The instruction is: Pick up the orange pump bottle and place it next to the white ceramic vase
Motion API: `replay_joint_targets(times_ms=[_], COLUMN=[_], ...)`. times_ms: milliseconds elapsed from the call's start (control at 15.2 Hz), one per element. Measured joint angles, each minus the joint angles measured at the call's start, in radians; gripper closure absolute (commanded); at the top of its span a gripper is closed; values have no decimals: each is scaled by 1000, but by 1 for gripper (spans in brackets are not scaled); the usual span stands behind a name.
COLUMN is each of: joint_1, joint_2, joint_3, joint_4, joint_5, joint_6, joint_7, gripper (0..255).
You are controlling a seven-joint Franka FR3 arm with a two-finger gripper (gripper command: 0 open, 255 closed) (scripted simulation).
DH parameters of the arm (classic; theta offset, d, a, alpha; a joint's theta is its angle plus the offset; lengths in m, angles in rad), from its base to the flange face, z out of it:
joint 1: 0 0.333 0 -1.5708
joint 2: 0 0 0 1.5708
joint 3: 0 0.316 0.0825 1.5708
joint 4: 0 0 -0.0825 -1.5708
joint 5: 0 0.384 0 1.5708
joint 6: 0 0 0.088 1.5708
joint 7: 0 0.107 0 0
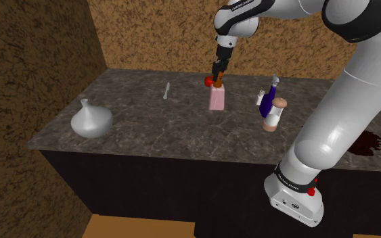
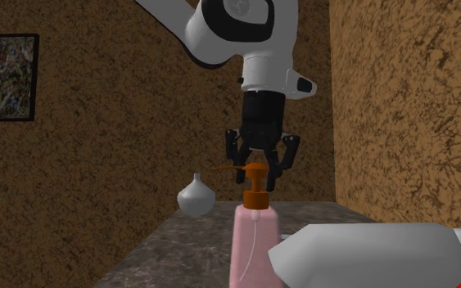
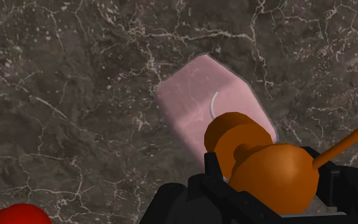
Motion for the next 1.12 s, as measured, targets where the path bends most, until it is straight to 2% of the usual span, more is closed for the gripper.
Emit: replay_joint_targets(times_ms=[1122], joint_1=[1], joint_2=[-42], joint_3=[4], joint_4=[179], joint_5=[-27], joint_6=[-215], joint_7=[45], gripper=[255])
